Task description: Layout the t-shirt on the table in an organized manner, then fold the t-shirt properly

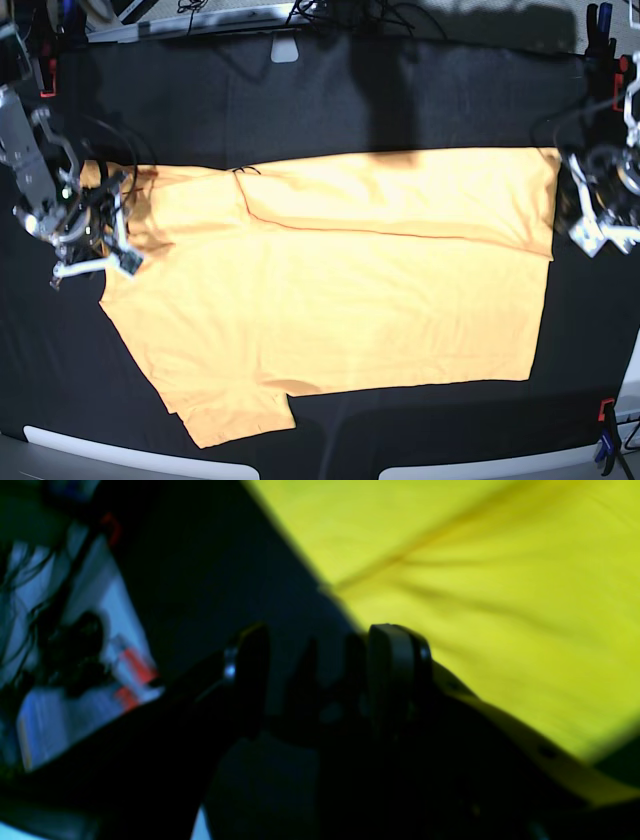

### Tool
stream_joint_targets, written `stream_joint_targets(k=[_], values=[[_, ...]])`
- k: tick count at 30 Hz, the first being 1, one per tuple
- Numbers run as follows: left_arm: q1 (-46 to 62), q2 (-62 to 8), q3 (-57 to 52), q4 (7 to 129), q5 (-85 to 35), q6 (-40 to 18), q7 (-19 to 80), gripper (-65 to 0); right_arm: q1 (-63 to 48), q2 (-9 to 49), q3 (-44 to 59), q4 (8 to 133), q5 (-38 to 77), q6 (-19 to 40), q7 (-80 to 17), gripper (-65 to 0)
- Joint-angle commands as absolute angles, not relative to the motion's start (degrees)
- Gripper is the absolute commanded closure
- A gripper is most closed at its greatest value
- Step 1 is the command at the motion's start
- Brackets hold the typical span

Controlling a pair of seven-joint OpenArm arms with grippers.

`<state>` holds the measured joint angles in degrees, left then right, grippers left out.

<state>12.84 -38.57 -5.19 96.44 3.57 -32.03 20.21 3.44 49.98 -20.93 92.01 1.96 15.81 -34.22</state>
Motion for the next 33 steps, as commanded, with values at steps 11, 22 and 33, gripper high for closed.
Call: stream_joint_targets(k=[11, 22, 33], values=[[20.29, -39.4, 7.09, 99.29, 21.91, -27.16, 16.27, -29.0, -2.48, 53.15, -20.32, 99.55, -3.03, 7.33, -36.53, -26.0], [16.36, -40.23, 9.43, 87.92, 27.62, -24.86, 13.8, -19.6, -3.07, 53.17, -20.32, 99.66, -2.98, 7.25, -37.54, -26.0], [16.34, -40.34, 9.43, 87.94, 27.62, -24.86, 10.68, 0.0, -11.35, 53.12, -20.32, 106.48, -3.01, 7.27, -42.15, -26.1]])
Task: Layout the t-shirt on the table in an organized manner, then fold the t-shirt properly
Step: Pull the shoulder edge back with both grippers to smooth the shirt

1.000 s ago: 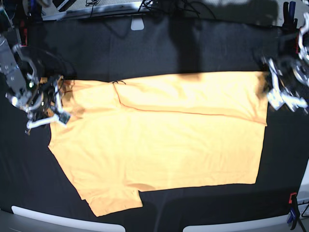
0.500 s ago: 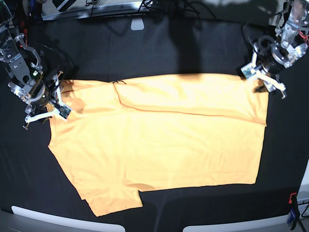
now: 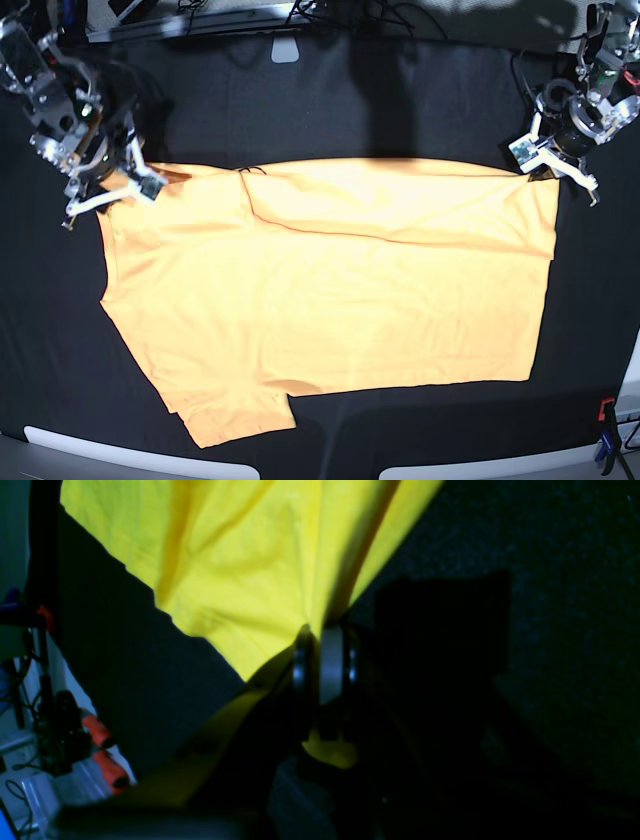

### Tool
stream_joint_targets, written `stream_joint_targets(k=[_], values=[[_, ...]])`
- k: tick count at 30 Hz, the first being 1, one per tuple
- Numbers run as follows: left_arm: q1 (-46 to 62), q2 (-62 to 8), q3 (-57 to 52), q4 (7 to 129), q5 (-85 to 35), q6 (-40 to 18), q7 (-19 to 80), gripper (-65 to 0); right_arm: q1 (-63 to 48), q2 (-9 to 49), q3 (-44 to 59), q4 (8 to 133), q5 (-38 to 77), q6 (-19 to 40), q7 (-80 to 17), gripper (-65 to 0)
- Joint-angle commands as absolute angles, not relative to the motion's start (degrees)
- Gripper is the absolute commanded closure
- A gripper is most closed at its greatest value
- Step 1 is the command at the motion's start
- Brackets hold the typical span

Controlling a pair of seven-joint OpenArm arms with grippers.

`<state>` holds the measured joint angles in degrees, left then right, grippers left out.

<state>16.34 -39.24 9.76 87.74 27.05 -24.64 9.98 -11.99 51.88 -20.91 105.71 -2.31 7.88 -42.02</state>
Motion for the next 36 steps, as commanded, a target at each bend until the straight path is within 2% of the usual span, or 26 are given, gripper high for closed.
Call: stream_joint_targets(k=[1, 4, 8, 13, 19, 20, 21, 24, 25, 30, 36], values=[[16.34, -40.29, 9.43, 87.94, 27.59, -24.86, 10.59, 0.0, -11.92, 53.1, -20.32, 106.45, -2.98, 7.31, -42.09, -26.1], [16.19, -39.81, 9.43, 87.94, 27.64, -24.86, 10.66, 0.0, -13.47, 52.64, -20.34, 105.3, -3.01, 9.74, -42.04, -27.3], [16.19, -39.72, 9.43, 87.94, 27.64, -24.86, 11.27, 0.0, -13.61, 51.27, -20.34, 101.71, -3.42, 14.26, -38.46, -35.7], [16.19, -39.7, 9.43, 87.94, 27.62, -24.86, 12.73, 0.0, -12.71, 49.98, -20.45, 96.4, -13.15, 14.59, -31.24, -35.6], [16.19, -39.72, 9.43, 87.94, 27.64, -24.86, 12.75, 0.0, -10.2, 50.17, -20.84, 90.35, -16.01, 14.57, -30.83, -35.2], [16.19, -39.72, 9.43, 87.94, 27.64, -24.86, 12.78, 0.0, -10.2, 50.37, -20.84, 90.26, -16.4, 14.55, -30.85, -32.6], [16.19, -39.72, 9.43, 87.94, 27.62, -24.86, 12.78, 0.0, -10.2, 50.59, -20.84, 90.35, -16.36, 14.37, -30.85, -27.2], [16.19, -39.75, 9.43, 87.94, 27.59, -24.84, 12.75, 0.0, -10.66, 50.65, -20.84, 91.24, -16.32, 12.8, -31.99, -2.8], [16.21, -39.75, 9.43, 87.94, 27.57, -24.84, 12.75, 0.0, -10.96, 50.65, -20.82, 91.79, -16.32, 12.62, -32.95, 0.0], [18.52, -41.36, 9.43, 89.97, 26.3, -24.8, 14.79, 0.0, -17.1, 54.37, -20.82, 96.55, -16.32, 12.16, -35.88, 0.0], [27.38, -48.42, 9.41, 98.06, 18.65, -24.8, 16.97, 0.0, -30.2, 62.54, -20.53, 102.15, -18.5, 6.09, -39.16, 0.0]])
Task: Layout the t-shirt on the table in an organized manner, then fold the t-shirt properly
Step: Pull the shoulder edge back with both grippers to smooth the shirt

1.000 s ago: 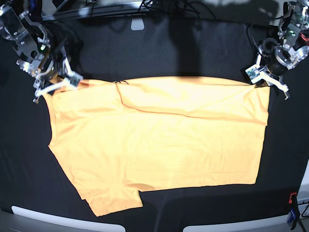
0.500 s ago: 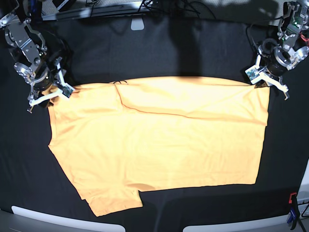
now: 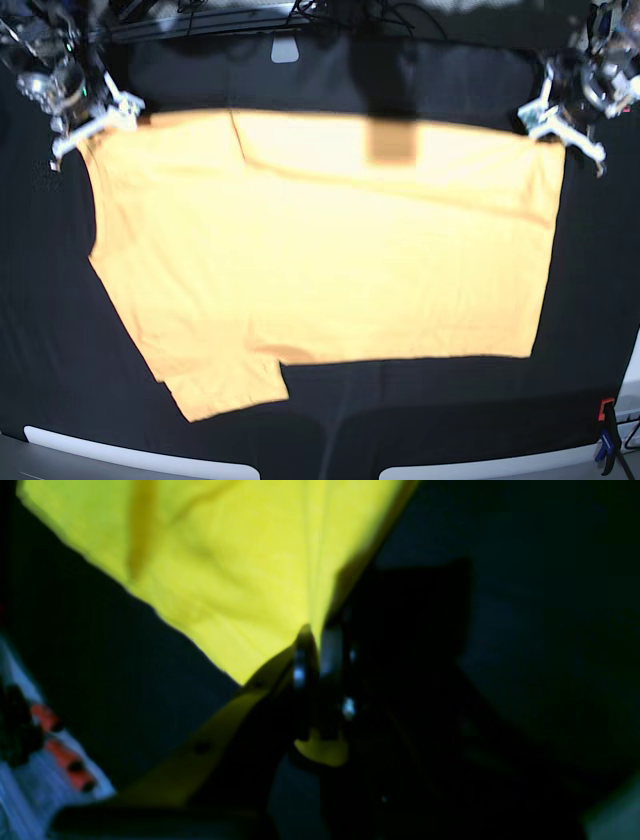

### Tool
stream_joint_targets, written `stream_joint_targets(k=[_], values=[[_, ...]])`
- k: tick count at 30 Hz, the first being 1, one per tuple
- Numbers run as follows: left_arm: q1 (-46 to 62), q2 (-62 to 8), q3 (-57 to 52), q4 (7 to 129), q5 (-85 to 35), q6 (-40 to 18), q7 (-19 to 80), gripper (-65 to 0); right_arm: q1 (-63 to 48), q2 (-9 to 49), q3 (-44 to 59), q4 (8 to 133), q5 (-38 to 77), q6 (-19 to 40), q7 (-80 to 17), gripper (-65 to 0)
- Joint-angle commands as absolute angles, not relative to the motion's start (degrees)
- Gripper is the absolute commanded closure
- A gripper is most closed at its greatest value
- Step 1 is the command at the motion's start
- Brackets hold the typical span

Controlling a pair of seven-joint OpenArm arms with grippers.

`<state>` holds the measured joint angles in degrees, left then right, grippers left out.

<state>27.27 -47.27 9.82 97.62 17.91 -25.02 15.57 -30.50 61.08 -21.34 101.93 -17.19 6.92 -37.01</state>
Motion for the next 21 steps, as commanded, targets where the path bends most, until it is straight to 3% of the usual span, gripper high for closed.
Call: stream_joint_targets(k=[1, 9, 19, 21], values=[[28.91, -49.5, 9.41, 99.5, 18.37, -24.8, 18.09, 0.0, -32.03, 63.24, -20.53, 102.72, -20.36, 5.89, -40.86, 0.0], [39.13, -53.56, 9.41, 107.48, 18.57, -20.95, 21.65, 0.0, -42.15, 64.55, -20.53, 103.66, -29.3, -1.34, -42.78, 0.0], [40.01, -53.56, 9.37, 109.49, 18.52, -20.97, 25.28, 0.0, -44.97, 64.31, -20.53, 105.86, -32.16, -10.74, -46.65, 0.0], [40.01, -53.56, 9.37, 109.91, 18.5, -20.99, 28.14, -15.7, -44.99, 64.31, -20.53, 108.03, -32.14, -10.72, -48.82, 0.0]])
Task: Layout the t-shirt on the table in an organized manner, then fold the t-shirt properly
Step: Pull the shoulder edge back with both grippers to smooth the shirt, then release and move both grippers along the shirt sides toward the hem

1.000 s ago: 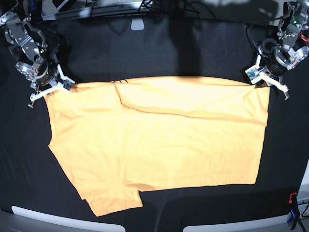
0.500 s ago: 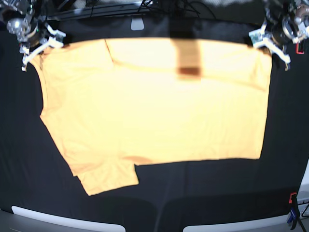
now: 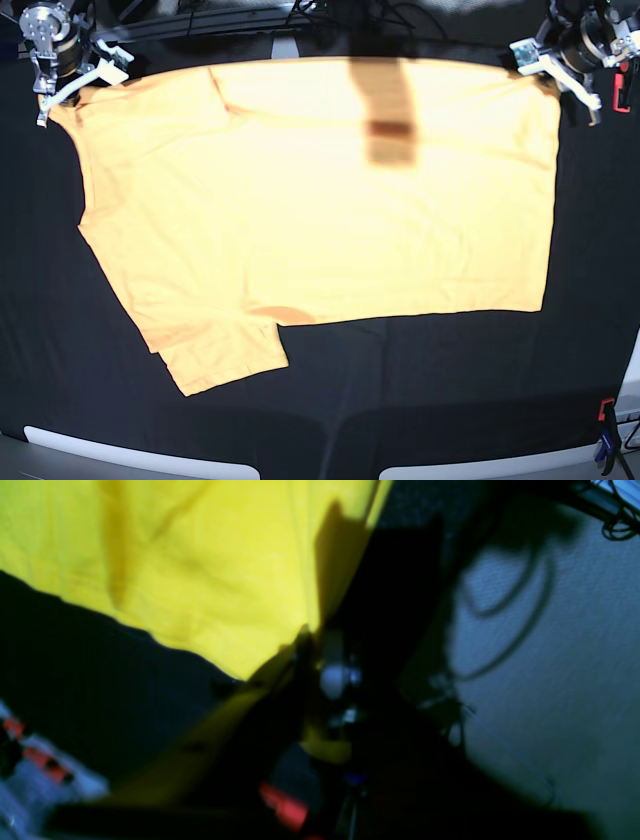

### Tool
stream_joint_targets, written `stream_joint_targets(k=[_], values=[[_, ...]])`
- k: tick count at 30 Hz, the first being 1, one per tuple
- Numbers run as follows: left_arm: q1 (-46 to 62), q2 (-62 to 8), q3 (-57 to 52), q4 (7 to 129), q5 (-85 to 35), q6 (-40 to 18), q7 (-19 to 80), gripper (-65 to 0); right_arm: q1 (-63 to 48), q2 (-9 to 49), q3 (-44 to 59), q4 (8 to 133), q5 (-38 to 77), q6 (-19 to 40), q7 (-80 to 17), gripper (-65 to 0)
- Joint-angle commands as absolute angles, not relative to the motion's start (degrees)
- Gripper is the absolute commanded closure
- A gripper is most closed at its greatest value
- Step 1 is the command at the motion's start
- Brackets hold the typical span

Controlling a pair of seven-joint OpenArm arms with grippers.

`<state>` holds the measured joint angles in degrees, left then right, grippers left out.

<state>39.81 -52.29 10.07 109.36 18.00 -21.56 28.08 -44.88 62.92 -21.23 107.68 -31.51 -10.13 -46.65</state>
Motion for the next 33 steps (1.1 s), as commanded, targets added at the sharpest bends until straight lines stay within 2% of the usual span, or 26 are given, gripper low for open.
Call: stream_joint_targets(k=[1, 2, 3, 5, 7, 12, 16, 20, 23, 27, 33], values=[[40.01, -53.56, 9.37, 110.28, 18.48, -20.99, 29.74, -24.5, -45.21, 64.36, -20.53, 109.36, -32.16, -10.72, -49.63, 0.0], [40.03, -53.56, 9.37, 110.69, 18.5, -21.08, 31.46, -30.6, -45.6, 64.64, -20.53, 110.74, -32.16, -10.72, -50.54, 0.0], [40.01, -53.58, 9.37, 111.15, 18.52, -21.5, 33.01, -33.6, -46.0, 64.99, -20.53, 112.14, -32.16, -10.7, -51.33, -3.0], [40.05, -54.04, 9.37, 112.31, 18.37, -23.27, 35.24, -34.0, -47.29, 65.87, -20.53, 114.98, -32.18, -10.66, -52.82, -10.0], [40.01, -55.07, 9.37, 113.6, 18.35, -24.05, 36.71, -34.0, -48.4, 66.54, -20.49, 117.54, -32.97, -10.68, -52.97, -14.2], [39.99, -57.82, 5.04, 116.03, 14.94, -22.79, 35.73, -34.0, -48.4, 66.06, -16.95, 121.14, -33.43, -13.39, -50.89, -14.7], [39.9, -57.32, -5.28, 115.68, 2.37, -22.68, 26.3, -33.9, -47.48, 64.4, -9.63, 121.38, -24.56, -13.47, -44.4, -14.7], [36.23, -53.41, -13.45, 113.21, -7.73, -22.68, 22.17, -33.9, -42.7, 60.77, -3.38, 121.36, -10.85, -10.81, -39.66, -14.7], [29.61, -49.58, -14.44, 108.31, -13.74, -22.7, 22.15, -33.9, -36.69, 57.76, -1.85, 121.32, -3.22, -7.86, -36.53, -14.7], [19.05, -42.41, -14.44, 98.76, -20.58, -22.87, 21.78, -33.9, -26.59, 52.53, -1.87, 119.87, 3.92, -4.71, -36.49, -14.7], [7.51, -34.37, -14.44, 88.09, -25.65, -25.41, 22.87, -33.9, -13.3, 45.17, -1.87, 110.52, 10.2, -1.1, -36.42, -14.7]])
